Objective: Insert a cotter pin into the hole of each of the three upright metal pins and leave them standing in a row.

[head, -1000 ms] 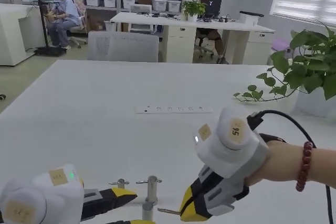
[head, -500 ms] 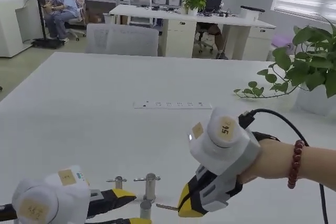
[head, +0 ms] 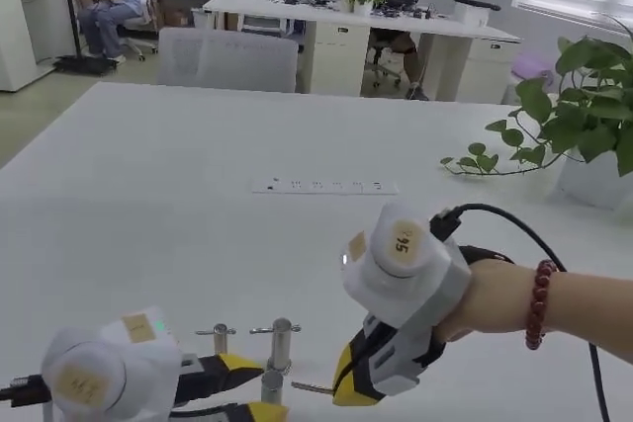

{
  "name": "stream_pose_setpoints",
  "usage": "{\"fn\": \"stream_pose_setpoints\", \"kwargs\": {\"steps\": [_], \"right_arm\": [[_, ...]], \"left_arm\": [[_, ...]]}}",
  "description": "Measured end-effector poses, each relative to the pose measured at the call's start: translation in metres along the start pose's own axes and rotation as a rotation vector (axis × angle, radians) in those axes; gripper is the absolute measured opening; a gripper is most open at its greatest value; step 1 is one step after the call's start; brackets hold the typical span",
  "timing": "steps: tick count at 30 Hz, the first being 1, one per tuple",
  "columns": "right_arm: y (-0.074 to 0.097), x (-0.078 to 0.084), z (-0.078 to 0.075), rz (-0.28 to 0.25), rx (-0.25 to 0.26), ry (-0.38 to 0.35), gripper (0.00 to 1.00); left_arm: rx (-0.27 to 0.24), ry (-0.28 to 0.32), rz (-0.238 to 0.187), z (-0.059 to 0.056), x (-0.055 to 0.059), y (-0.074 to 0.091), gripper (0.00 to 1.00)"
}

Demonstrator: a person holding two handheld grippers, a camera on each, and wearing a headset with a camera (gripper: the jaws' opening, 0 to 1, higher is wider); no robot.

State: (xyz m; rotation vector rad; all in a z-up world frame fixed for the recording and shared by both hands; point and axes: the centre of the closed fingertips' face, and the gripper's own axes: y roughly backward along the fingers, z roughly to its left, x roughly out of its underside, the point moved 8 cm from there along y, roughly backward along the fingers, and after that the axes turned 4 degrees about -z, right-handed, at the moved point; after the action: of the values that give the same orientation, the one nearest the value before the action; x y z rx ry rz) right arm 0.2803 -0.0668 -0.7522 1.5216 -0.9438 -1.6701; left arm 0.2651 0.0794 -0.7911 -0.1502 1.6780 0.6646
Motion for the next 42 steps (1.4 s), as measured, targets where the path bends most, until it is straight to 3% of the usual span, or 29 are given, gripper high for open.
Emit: {"fn": "stream_pose_setpoints", "kwargs": {"steps": [17,33,42], "right_arm": [[-0.008,-0.004,-0.003,0.032,-0.011,0.002,0.03],[-0.011,-0.009,-0.007,0.051,-0.021,0.011,0.03],[-0.010,-0.011,-0.007,0.077,-0.021,0.016,0.03]], "left_arm": [[0.026,0.006,0.025,0.000,0.007,-0.009,0.12],[0.008,0.007,0.026,-0.001,0.009,-0.011,0.12],[0.000,0.053,0.009,-0.001,0.012,-0.012,0.12]]}}
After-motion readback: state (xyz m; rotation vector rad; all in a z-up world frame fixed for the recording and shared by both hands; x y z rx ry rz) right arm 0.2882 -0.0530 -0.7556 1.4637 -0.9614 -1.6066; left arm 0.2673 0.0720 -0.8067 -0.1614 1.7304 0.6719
